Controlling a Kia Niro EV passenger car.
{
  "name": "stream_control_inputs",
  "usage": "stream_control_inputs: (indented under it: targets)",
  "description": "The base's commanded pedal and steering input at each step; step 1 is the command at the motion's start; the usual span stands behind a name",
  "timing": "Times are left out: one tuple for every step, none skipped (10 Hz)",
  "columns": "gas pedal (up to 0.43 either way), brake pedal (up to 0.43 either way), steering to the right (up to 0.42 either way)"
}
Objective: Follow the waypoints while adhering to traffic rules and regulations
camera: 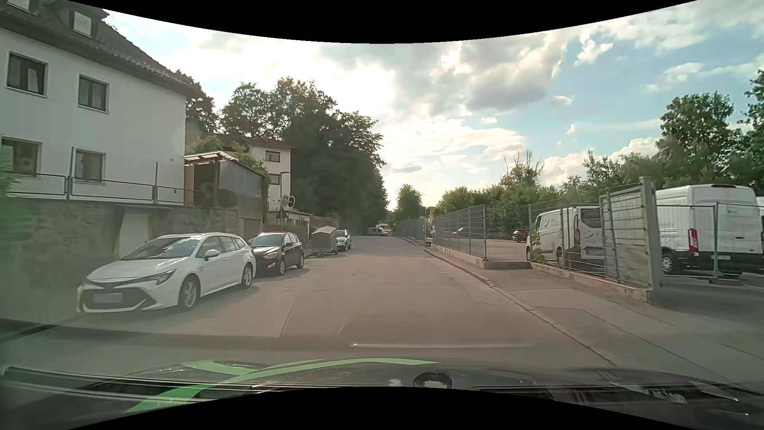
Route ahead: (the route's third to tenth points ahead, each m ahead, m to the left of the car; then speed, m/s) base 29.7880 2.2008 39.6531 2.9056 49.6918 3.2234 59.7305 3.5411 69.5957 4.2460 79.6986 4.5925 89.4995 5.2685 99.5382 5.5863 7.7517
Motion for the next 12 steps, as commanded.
stream_control_inputs:
  targets:
    - [0.0, 0.0, -0.003]
    - [0.0, 0.0, -0.002]
    - [0.0, 0.0, -0.003]
    - [0.0, 0.0, -0.002]
    - [0.0, 0.0, -0.002]
    - [0.0, 0.0, -0.003]
    - [0.0, 0.0, -0.003]
    - [0.0, 0.0, -0.003]
    - [0.0, 0.0, -0.003]
    - [0.0, 0.0, -0.003]
    - [0.0, 0.0, -0.003]
    - [0.0, 0.0, -0.004]
